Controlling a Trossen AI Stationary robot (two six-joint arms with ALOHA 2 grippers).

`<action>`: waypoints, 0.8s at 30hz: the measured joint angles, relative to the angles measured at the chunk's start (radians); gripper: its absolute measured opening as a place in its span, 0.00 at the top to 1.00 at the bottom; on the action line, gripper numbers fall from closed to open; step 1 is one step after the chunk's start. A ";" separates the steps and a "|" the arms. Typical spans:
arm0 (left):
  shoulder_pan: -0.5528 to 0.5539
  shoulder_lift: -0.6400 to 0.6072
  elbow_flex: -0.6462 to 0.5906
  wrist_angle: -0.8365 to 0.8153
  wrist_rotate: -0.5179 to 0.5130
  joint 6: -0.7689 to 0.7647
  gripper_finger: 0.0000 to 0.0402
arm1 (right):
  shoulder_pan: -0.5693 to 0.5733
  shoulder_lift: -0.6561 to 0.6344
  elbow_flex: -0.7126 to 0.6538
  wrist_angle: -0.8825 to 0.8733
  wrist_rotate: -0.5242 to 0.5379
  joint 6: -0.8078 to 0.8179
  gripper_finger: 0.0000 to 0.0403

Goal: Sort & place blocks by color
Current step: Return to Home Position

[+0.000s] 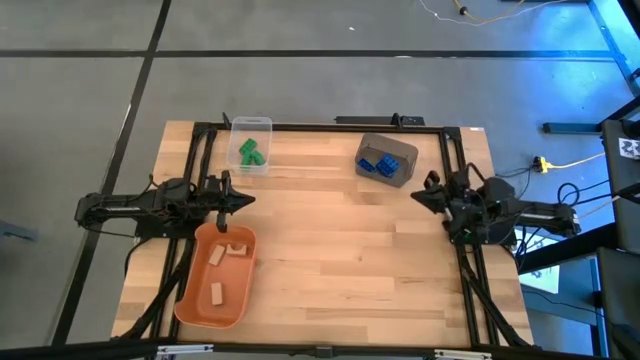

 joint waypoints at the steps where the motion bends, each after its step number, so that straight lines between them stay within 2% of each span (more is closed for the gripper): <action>1: 0.000 0.000 0.000 0.000 0.000 0.000 1.00 | 0.000 0.004 -0.013 0.002 -0.001 0.000 1.00; 4: 0.000 0.000 0.000 0.000 0.000 0.000 1.00 | 0.000 -0.001 -0.072 0.040 0.000 0.013 1.00; 14: 0.000 0.000 0.000 0.002 -0.006 0.000 1.00 | 0.002 0.010 -0.072 -0.143 0.002 -0.106 1.00; 21: 0.000 0.000 0.000 0.002 -0.007 0.000 1.00 | 0.002 0.037 -0.071 -0.138 -0.006 -0.211 1.00; 24: 0.000 0.000 0.000 0.002 -0.007 0.000 1.00 | 0.002 0.035 -0.071 -0.138 -0.006 -0.209 0.98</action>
